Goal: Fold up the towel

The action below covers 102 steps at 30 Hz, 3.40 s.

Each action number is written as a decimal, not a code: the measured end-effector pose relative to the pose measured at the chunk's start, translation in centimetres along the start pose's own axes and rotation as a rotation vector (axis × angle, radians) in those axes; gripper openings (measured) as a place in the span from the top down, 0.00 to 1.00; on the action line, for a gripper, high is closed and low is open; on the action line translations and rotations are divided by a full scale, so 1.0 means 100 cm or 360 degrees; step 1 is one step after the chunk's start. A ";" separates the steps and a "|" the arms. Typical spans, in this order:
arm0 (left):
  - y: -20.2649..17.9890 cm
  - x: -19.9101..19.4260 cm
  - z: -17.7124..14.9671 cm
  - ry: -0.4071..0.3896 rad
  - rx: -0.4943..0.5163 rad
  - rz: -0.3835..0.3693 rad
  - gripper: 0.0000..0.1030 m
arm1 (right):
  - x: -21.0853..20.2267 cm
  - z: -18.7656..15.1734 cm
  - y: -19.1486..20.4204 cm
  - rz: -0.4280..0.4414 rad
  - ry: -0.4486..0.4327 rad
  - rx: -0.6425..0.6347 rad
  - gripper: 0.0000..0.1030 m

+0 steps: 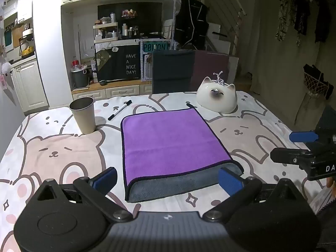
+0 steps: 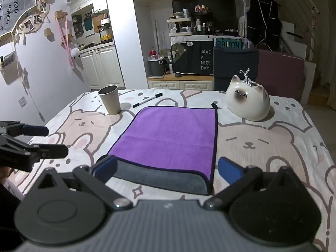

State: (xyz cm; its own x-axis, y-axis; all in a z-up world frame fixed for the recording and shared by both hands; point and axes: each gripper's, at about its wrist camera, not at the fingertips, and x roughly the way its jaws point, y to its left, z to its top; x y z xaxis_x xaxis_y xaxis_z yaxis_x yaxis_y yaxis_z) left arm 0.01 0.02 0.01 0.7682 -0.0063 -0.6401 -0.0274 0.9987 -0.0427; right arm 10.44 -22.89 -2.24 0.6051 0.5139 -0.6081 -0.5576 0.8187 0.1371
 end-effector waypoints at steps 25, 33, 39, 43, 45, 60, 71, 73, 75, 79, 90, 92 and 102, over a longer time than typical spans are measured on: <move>0.000 0.000 0.000 -0.0001 0.0005 0.0005 0.02 | 0.001 0.000 0.001 -0.0007 0.0009 -0.0001 0.00; 0.000 0.000 0.000 -0.0001 0.0005 0.0005 0.02 | 0.000 0.001 0.002 -0.0009 0.0010 -0.0002 0.00; 0.000 0.000 0.000 0.0000 0.0008 0.0004 0.02 | 0.001 -0.001 0.002 -0.0009 0.0010 -0.0001 0.00; 0.000 0.000 0.000 -0.0001 0.0005 0.0002 0.02 | 0.001 0.001 0.000 -0.0010 0.0012 0.0000 0.00; 0.000 0.000 0.000 -0.0001 0.0005 0.0002 0.02 | 0.001 0.001 0.001 -0.0009 0.0012 -0.0002 0.00; 0.000 0.000 0.000 0.0000 0.0005 0.0002 0.02 | 0.001 0.000 0.000 -0.0010 0.0016 -0.0004 0.00; 0.000 0.000 0.000 0.0001 0.0007 0.0001 0.02 | 0.001 0.001 0.000 -0.0012 0.0019 -0.0004 0.00; 0.000 0.000 0.000 0.0001 0.0005 0.0002 0.02 | 0.001 0.001 0.001 -0.0012 0.0019 -0.0004 0.00; 0.000 0.000 0.000 0.0001 0.0006 0.0003 0.02 | 0.001 0.001 0.000 -0.0012 0.0019 -0.0004 0.00; 0.000 0.000 0.000 0.0003 0.0005 0.0002 0.02 | 0.001 0.001 0.001 -0.0011 0.0020 -0.0005 0.00; 0.000 0.003 -0.006 0.0006 0.0004 0.0005 0.02 | 0.001 0.000 -0.001 -0.0011 0.0022 -0.0003 0.00; 0.000 0.004 -0.007 0.0008 0.0002 0.0005 0.02 | 0.001 0.000 0.000 -0.0010 0.0023 -0.0003 0.00; 0.002 0.009 -0.012 0.0015 0.0004 0.0007 0.02 | 0.005 -0.005 0.000 0.0001 0.0052 -0.0005 0.00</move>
State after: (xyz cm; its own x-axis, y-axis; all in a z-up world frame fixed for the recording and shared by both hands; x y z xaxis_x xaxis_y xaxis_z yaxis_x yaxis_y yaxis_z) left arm -0.13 0.14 -1.49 0.7622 -0.0026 -0.6473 -0.0288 0.9989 -0.0379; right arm 10.47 -22.74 -2.92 0.5857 0.5059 -0.6332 -0.5600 0.8174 0.1350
